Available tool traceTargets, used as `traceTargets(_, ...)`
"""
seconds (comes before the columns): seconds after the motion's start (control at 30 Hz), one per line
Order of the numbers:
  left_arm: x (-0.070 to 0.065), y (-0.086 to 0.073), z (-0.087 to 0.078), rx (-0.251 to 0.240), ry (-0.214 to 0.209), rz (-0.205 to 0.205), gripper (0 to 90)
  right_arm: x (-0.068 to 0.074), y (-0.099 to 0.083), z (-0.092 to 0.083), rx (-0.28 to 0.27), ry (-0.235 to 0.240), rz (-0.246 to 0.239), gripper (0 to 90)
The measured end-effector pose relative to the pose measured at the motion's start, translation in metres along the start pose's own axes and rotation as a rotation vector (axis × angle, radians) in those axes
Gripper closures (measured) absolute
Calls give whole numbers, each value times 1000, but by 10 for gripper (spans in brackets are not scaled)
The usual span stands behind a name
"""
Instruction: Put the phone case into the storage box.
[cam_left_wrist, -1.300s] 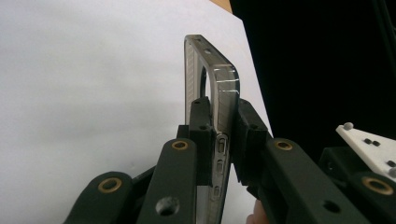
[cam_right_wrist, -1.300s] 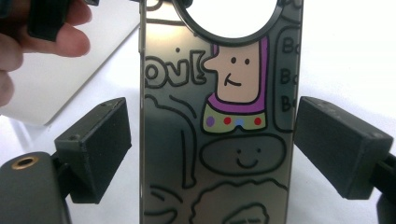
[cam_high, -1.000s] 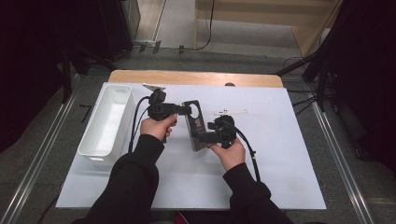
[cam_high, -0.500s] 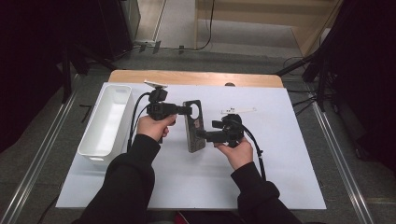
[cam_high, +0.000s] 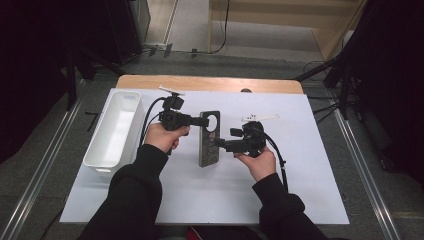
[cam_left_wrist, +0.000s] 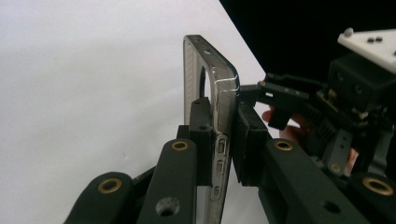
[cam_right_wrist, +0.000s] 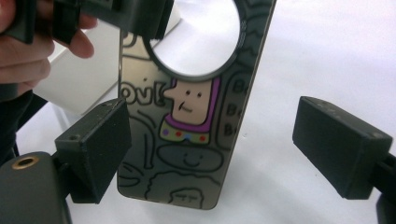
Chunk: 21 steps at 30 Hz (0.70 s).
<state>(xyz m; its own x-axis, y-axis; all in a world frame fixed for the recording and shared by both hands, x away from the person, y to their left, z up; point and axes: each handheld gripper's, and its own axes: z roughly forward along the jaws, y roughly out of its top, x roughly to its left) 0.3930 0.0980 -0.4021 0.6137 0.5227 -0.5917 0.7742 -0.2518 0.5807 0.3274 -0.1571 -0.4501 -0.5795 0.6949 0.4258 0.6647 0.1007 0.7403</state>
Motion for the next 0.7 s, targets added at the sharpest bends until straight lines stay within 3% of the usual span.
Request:
traceTargets(0.4, -4, -3, -5, 19, -75, 92, 797, -6, 6, -11, -25, 0, -9, 134)
traceTargets(0.6, -4, -3, -6, 26, -107, 105, 797, -8, 11, -13, -34, -9, -16, 139)
traceTargets(0.7, -5, -3, -8, 33, -116, 115, 797, -9, 13, -14, -37, -7, -15, 188)
